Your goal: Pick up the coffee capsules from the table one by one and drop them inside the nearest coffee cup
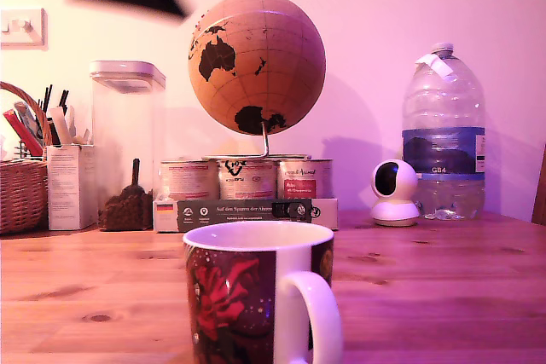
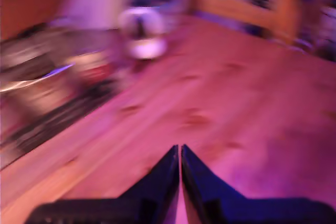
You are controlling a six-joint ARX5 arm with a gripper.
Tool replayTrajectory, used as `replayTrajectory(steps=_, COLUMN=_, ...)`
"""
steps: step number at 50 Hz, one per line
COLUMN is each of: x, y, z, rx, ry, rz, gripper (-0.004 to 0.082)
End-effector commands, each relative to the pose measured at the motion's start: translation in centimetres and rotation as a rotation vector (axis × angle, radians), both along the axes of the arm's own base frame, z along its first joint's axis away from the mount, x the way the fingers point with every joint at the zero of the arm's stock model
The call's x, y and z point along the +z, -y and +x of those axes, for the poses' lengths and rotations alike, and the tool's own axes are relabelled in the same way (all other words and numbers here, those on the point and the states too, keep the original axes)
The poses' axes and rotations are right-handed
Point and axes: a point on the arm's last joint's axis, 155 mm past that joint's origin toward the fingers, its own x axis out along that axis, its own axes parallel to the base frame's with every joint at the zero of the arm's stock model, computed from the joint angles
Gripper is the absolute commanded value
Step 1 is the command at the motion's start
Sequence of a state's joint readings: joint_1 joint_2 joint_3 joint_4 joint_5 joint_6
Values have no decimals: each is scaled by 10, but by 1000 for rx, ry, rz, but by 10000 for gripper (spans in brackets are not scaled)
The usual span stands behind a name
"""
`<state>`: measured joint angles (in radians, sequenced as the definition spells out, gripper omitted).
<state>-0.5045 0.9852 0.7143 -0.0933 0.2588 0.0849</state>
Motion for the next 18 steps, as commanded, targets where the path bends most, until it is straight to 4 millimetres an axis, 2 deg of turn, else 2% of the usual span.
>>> replayTrajectory(steps=1, x=0, y=-11, z=0, rx=43, ry=15, rz=-31, gripper=-16)
replayTrajectory(steps=12, x=-9, y=-51, z=1, rx=194, ry=43, rz=-82, gripper=-16)
replayTrajectory(steps=18, x=-8, y=-62, z=-2, rx=240, ry=55, rz=-113, gripper=-16)
